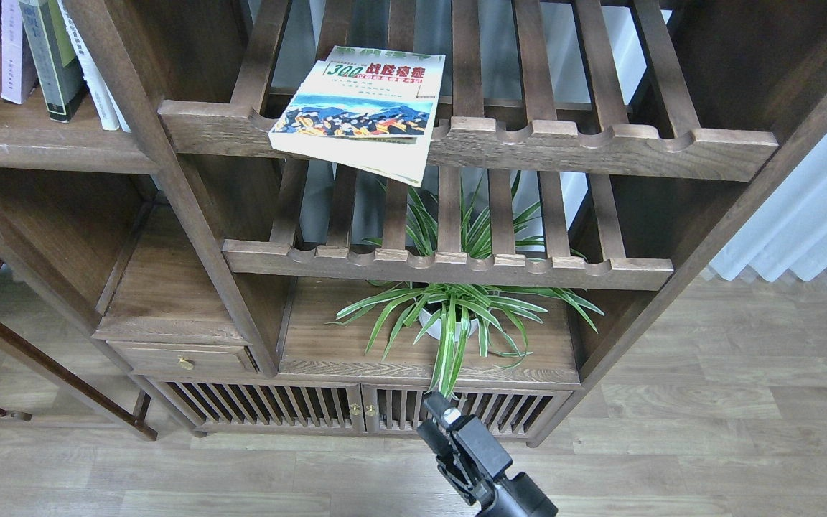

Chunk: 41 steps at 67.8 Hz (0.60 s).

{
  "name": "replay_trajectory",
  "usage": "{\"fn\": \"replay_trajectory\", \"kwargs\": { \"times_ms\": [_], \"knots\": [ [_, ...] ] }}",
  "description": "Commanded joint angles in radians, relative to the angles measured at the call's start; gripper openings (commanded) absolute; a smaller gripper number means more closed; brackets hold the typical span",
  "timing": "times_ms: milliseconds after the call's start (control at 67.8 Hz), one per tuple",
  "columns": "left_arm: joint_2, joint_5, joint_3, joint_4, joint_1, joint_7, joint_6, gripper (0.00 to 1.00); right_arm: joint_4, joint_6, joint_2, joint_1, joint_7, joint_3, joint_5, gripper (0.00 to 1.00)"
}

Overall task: Organize books on shelf
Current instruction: 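Raise the right gripper toward the travel book on the upper shelf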

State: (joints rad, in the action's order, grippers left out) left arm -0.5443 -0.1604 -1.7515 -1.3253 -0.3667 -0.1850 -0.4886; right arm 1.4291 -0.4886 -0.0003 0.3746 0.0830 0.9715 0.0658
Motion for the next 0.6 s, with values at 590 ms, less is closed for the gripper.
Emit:
{"fn": "replay_trajectory", "kwargs": {
  "times_ms": [590],
  "knots": [
    [0.116, 0.055, 0.027, -0.101, 0.446, -0.002, 0.0, 0.79, 0.079, 0.0, 0.0, -0.176, 0.0, -0.011, -0.086, 0.98]
  ]
}}
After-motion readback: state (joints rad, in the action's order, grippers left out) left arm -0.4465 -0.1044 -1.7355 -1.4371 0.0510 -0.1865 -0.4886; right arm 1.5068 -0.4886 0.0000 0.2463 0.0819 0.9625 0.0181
